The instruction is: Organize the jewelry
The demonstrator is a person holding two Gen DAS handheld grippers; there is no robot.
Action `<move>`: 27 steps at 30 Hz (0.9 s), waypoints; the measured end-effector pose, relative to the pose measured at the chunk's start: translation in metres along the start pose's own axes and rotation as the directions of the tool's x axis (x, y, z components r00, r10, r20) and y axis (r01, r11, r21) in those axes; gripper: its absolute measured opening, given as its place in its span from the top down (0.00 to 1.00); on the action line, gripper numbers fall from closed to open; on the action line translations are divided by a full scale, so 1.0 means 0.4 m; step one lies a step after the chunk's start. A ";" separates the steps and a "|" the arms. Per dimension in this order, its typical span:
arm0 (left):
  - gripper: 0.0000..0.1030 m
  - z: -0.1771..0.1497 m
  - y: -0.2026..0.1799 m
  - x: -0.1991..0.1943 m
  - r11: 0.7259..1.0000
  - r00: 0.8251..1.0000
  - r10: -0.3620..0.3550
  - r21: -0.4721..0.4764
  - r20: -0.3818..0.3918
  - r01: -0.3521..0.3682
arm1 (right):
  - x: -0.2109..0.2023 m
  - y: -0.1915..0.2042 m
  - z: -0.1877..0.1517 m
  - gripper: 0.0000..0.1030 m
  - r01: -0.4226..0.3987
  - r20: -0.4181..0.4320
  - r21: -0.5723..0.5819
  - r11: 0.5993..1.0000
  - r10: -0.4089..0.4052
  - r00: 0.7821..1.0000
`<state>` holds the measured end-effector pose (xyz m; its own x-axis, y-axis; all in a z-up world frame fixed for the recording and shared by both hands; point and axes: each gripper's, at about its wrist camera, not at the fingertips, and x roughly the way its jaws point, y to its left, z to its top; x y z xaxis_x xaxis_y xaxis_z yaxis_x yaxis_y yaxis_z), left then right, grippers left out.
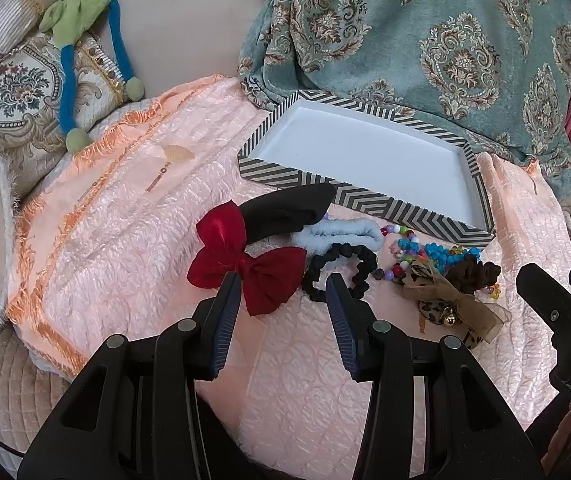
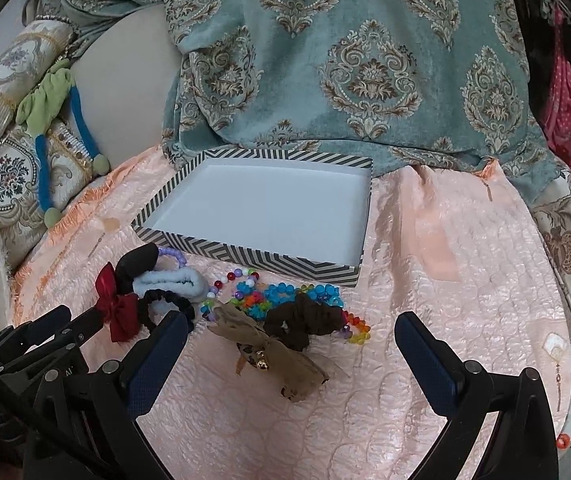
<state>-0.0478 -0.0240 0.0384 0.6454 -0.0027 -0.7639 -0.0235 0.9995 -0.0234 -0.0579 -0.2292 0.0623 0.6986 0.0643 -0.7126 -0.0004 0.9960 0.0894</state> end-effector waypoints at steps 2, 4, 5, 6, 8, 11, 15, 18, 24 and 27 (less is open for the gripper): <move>0.58 -0.001 0.000 0.000 1.000 1.000 0.000 0.001 0.001 0.000 | 0.000 0.000 0.001 0.00 0.001 0.003 -0.003 1.000 -0.001 1.000; 0.58 -0.001 0.000 0.000 1.000 1.000 -0.001 0.001 0.001 0.001 | 0.000 0.002 0.001 0.00 0.003 0.003 -0.003 1.000 -0.003 1.000; 0.58 -0.002 0.000 0.000 1.000 1.000 -0.002 0.000 0.000 0.002 | 0.001 0.002 0.001 0.00 0.002 0.002 -0.003 1.000 -0.002 1.000; 0.58 -0.002 -0.001 0.001 1.000 1.000 -0.002 -0.001 -0.001 0.002 | 0.000 0.002 0.000 0.00 0.001 0.002 -0.004 1.000 -0.001 1.000; 0.58 -0.002 -0.002 0.000 1.000 1.000 -0.002 -0.001 -0.001 0.002 | 0.000 0.004 0.001 0.00 -0.001 0.001 -0.005 1.000 0.001 1.000; 0.58 -0.002 -0.002 0.000 1.000 1.000 -0.004 0.000 -0.002 0.004 | 0.000 0.007 0.003 0.00 -0.002 -0.002 -0.011 1.000 0.002 1.000; 0.58 -0.004 -0.004 -0.001 1.000 1.000 -0.004 0.003 0.000 0.004 | 0.001 0.013 0.004 0.00 -0.004 -0.004 -0.020 1.000 0.004 1.000; 0.58 -0.005 -0.005 0.000 1.000 1.000 -0.007 0.001 -0.003 0.007 | 0.003 0.014 0.005 0.00 -0.002 -0.005 -0.023 1.000 0.002 1.000; 0.58 -0.006 -0.005 0.002 1.000 1.000 -0.005 0.003 -0.009 0.005 | 0.005 0.016 0.005 0.00 -0.005 -0.008 -0.024 1.000 0.005 1.000; 0.58 -0.006 -0.002 0.003 1.000 1.000 -0.007 0.002 -0.012 0.007 | 0.006 0.018 0.004 0.00 -0.004 -0.010 -0.029 1.000 0.004 1.000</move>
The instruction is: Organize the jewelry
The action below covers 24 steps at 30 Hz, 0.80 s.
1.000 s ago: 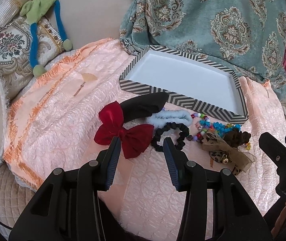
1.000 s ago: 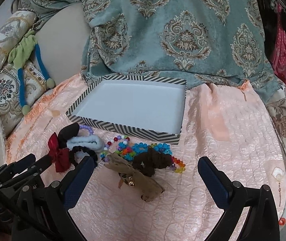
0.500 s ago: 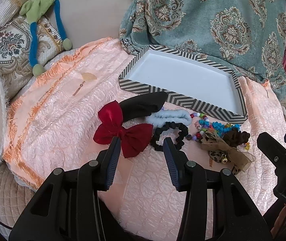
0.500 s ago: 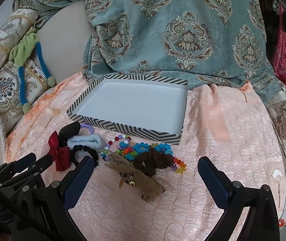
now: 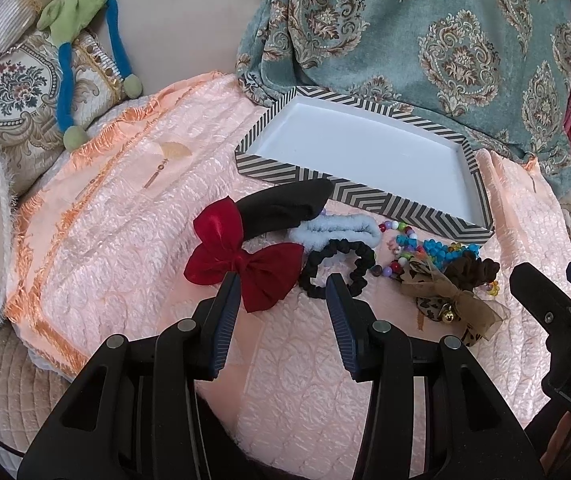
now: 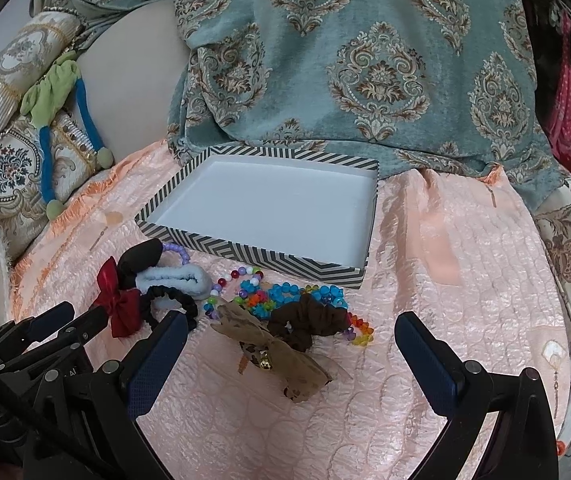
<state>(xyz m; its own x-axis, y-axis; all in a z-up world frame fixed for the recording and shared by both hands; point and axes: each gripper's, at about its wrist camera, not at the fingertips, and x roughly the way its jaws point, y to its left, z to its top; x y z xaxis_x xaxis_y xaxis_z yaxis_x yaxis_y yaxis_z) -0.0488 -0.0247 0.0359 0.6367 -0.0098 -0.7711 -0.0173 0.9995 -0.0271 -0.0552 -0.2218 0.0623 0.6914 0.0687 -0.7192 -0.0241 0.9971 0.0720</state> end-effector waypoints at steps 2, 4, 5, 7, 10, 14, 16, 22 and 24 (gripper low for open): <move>0.58 -0.001 0.000 0.000 1.000 1.000 -0.001 -0.001 0.000 0.001 | 0.000 0.001 0.000 0.00 -0.002 -0.001 -0.001 1.000 0.002 1.000; 0.58 -0.001 0.001 0.000 1.000 1.000 -0.002 -0.001 -0.001 0.002 | -0.001 0.001 0.000 0.00 -0.001 0.000 -0.003 1.000 0.001 1.000; 0.58 -0.001 0.001 0.000 1.000 1.000 -0.002 0.000 -0.001 0.002 | -0.001 0.001 0.000 0.00 0.000 0.000 -0.004 1.000 0.000 1.000; 0.58 -0.002 0.001 0.000 1.000 1.000 -0.001 0.000 -0.001 0.001 | 0.000 0.001 -0.001 0.00 0.001 -0.002 -0.005 1.000 -0.001 1.000; 0.58 -0.001 0.002 0.001 1.000 1.000 -0.003 -0.002 -0.003 0.003 | 0.001 0.000 -0.001 0.00 0.000 -0.004 -0.002 1.000 0.000 1.000; 0.58 -0.003 0.005 0.004 1.000 1.000 0.000 -0.003 -0.006 0.000 | -0.001 -0.002 -0.001 0.00 0.004 -0.002 -0.005 1.000 -0.004 1.000; 0.58 -0.003 0.006 0.004 1.000 1.000 0.001 -0.003 -0.006 -0.001 | 0.000 -0.004 -0.001 0.00 0.002 -0.004 -0.002 1.000 -0.002 1.000; 0.58 -0.005 0.007 0.007 1.000 1.000 0.004 -0.005 -0.008 -0.004 | 0.000 -0.005 -0.005 0.00 0.006 -0.004 -0.005 1.000 -0.006 1.000; 0.58 -0.006 0.009 0.008 1.000 1.000 0.004 -0.005 -0.010 -0.004 | -0.001 -0.005 -0.005 0.00 0.009 -0.003 -0.007 1.000 -0.009 1.000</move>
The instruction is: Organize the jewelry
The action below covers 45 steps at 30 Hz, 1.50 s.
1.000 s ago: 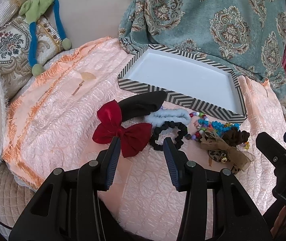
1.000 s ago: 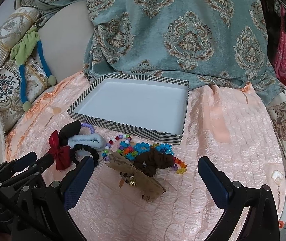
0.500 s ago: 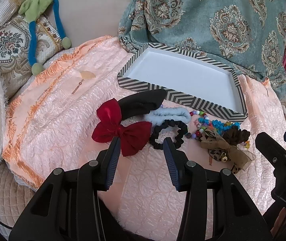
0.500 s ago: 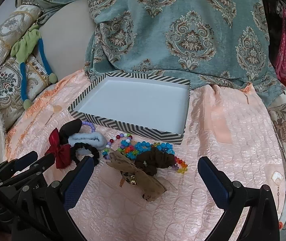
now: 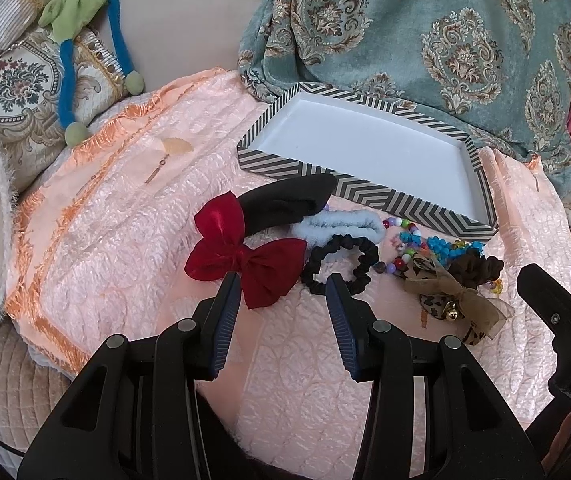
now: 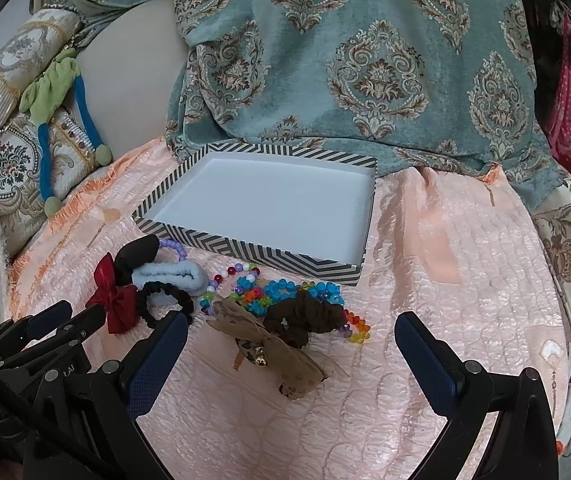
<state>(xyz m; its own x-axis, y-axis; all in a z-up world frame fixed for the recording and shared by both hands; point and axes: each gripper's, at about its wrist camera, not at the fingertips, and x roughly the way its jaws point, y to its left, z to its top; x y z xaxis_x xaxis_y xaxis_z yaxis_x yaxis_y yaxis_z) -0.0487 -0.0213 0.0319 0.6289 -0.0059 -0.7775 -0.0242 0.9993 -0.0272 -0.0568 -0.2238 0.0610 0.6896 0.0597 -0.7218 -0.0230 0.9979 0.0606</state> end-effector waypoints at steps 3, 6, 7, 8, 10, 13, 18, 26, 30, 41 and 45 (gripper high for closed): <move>0.58 0.000 0.000 0.000 1.000 1.000 0.003 -0.001 0.000 -0.003 | 0.001 0.000 0.001 0.00 0.003 -0.003 -0.007 1.000 -0.003 1.000; 0.58 0.001 0.001 0.002 1.000 1.000 0.004 -0.004 -0.001 -0.004 | 0.001 -0.002 -0.001 0.00 -0.005 -0.005 -0.007 1.000 0.005 1.000; 0.58 0.000 0.001 0.002 1.000 1.000 0.005 -0.004 -0.001 -0.005 | 0.002 -0.002 -0.001 0.00 -0.008 -0.006 -0.007 1.000 0.008 1.000; 0.58 0.000 0.000 0.003 1.000 1.000 0.005 -0.004 -0.002 -0.005 | 0.002 -0.001 -0.002 0.00 -0.010 -0.008 -0.008 1.000 0.009 1.000; 0.58 -0.001 0.000 0.005 1.000 1.000 0.006 -0.004 -0.005 -0.006 | 0.002 0.000 -0.002 0.00 -0.011 -0.009 -0.011 1.000 0.011 1.000; 0.58 -0.002 0.000 0.006 1.000 1.000 0.005 -0.005 -0.008 -0.006 | 0.005 0.002 -0.004 0.00 -0.019 -0.015 -0.011 1.000 0.019 1.000; 0.58 -0.002 -0.001 0.008 1.000 1.000 0.006 -0.005 -0.006 -0.006 | 0.008 0.004 -0.006 0.00 -0.029 -0.020 -0.011 1.000 0.029 0.999; 0.58 -0.004 -0.002 0.010 1.000 1.000 0.008 -0.006 -0.013 -0.008 | 0.014 0.011 -0.009 0.00 -0.039 -0.033 -0.017 0.999 0.039 0.999; 0.58 -0.005 -0.002 0.010 1.000 1.000 0.007 -0.008 -0.010 -0.007 | 0.012 0.009 -0.009 0.00 -0.047 -0.028 -0.012 0.999 0.047 0.999; 0.58 -0.003 -0.001 0.002 1.000 1.000 0.004 -0.011 -0.009 -0.004 | 0.005 0.010 -0.009 0.00 -0.047 -0.022 -0.016 0.999 0.047 0.999; 0.58 -0.004 0.000 0.001 1.000 1.000 0.004 -0.011 -0.008 -0.004 | 0.007 0.007 -0.010 0.00 -0.044 -0.025 -0.015 0.999 0.043 0.999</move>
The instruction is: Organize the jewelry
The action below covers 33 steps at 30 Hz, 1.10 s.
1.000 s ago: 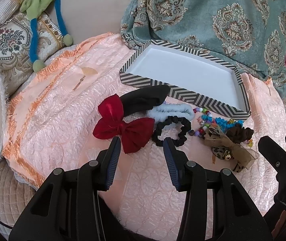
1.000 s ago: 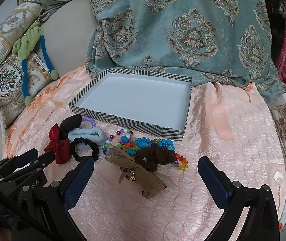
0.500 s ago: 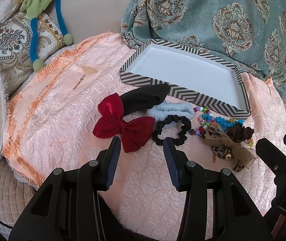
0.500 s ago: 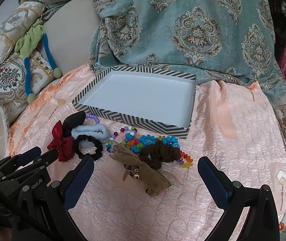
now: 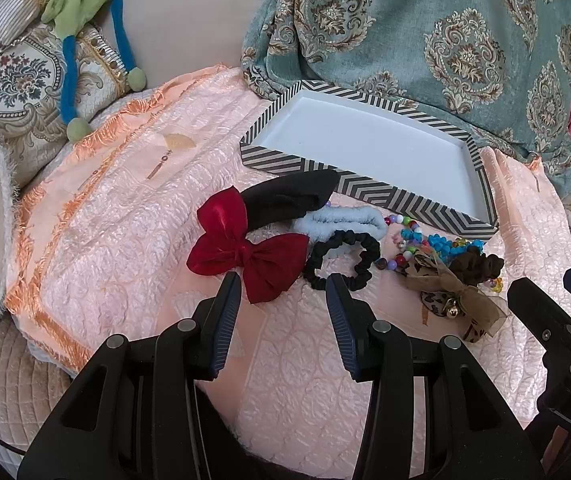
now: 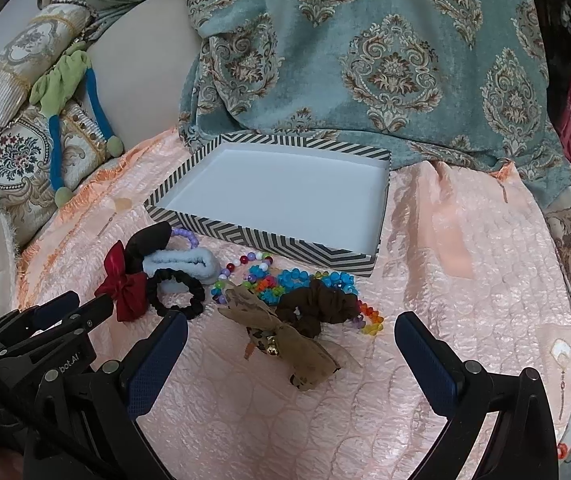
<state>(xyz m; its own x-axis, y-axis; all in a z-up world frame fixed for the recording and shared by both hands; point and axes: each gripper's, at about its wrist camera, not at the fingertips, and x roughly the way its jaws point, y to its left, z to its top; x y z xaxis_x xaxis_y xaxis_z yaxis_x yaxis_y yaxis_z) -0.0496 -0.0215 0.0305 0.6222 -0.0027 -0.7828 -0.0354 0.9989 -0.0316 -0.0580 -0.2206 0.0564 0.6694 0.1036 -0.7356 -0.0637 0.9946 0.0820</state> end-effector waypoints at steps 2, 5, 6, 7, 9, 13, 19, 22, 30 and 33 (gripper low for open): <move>0.58 0.000 0.000 0.000 1.000 1.000 0.001 0.001 -0.001 -0.001 | -0.001 0.000 0.000 0.00 0.000 0.001 0.000 1.000 0.000 1.000; 0.58 0.000 0.002 -0.004 1.000 1.000 0.000 -0.002 -0.004 0.000 | 0.000 -0.001 -0.001 0.00 0.001 -0.002 -0.004 1.000 -0.001 1.000; 0.58 -0.001 0.003 -0.005 1.000 1.000 0.000 -0.003 -0.005 0.000 | 0.001 -0.001 -0.002 0.00 0.000 -0.003 -0.005 1.000 0.000 1.000; 0.58 0.000 0.004 -0.003 1.000 1.000 0.000 -0.004 -0.006 0.000 | 0.002 -0.001 -0.003 0.00 -0.002 -0.004 -0.005 1.000 0.001 1.000; 0.58 -0.001 0.009 -0.002 1.000 1.000 -0.002 -0.009 -0.012 0.002 | 0.006 -0.003 -0.003 0.00 -0.007 -0.007 -0.004 1.000 0.007 1.000; 0.58 -0.003 0.029 0.002 1.000 1.000 -0.009 -0.020 -0.024 0.009 | 0.011 -0.007 -0.007 0.00 -0.010 -0.013 -0.001 1.000 0.010 1.000; 0.58 -0.020 0.087 0.016 0.998 0.997 -0.043 -0.045 -0.071 0.040 | 0.014 -0.024 -0.010 0.00 -0.022 -0.018 0.005 1.000 0.022 1.000; 0.58 -0.026 0.116 0.027 0.997 0.995 -0.049 -0.059 -0.085 0.044 | 0.014 -0.037 -0.014 0.00 -0.042 -0.020 0.015 0.999 0.042 0.999; 0.58 -0.008 0.160 0.064 0.984 0.982 -0.146 -0.116 -0.122 0.132 | 0.026 -0.019 -0.018 0.25 -0.187 -0.044 0.012 0.982 0.187 0.981; 0.57 0.009 0.184 0.076 0.976 0.981 -0.158 -0.172 -0.114 0.137 | 0.039 0.011 -0.014 0.37 -0.262 -0.061 -0.010 0.965 0.261 0.963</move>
<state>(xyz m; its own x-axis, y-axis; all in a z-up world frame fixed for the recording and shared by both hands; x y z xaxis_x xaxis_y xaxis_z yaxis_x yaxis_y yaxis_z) -0.0303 0.0519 0.0065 0.5265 -0.1658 -0.8339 -0.0839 0.9659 -0.2449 -0.0520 -0.2145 0.0416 0.5829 0.3598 -0.7285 -0.2445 0.9327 0.2650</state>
